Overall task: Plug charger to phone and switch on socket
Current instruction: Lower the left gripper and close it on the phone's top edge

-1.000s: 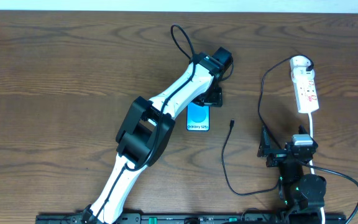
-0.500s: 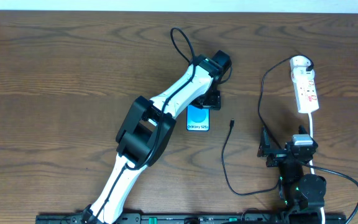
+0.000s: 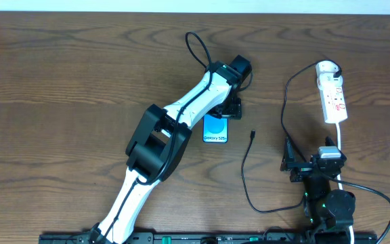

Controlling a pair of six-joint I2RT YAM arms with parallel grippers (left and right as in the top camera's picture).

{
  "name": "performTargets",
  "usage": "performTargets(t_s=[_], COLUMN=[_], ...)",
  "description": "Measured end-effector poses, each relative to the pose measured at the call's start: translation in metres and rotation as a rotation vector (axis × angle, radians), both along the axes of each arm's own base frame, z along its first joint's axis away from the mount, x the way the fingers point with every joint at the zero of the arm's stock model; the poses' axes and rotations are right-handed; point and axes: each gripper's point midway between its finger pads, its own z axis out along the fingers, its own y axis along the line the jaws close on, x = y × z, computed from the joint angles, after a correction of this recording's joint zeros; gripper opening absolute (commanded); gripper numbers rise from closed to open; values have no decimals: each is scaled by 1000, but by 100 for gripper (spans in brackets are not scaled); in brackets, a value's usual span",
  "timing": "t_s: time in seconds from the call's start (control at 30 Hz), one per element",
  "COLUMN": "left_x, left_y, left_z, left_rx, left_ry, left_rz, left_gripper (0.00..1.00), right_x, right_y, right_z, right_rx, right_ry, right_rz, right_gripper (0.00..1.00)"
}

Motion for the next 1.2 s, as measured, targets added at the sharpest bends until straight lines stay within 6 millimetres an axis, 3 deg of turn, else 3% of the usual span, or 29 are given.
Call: performTargets(t_s=[0.43,0.63,1.2], left_x=[0,-2,-3], left_y=[0,1,1], left_z=[0,0,0], left_rx=[0,2,2], left_ry=[3,10,12], left_rz=[1,1,1], left_gripper=[90,82,82], right_x=[0,0,0], right_y=[0,0,0], right_z=[0,0,0], right_rx=[0,0,0], right_ry=[0,0,0], right_rz=[0,0,0], right_gripper=[99,99,99])
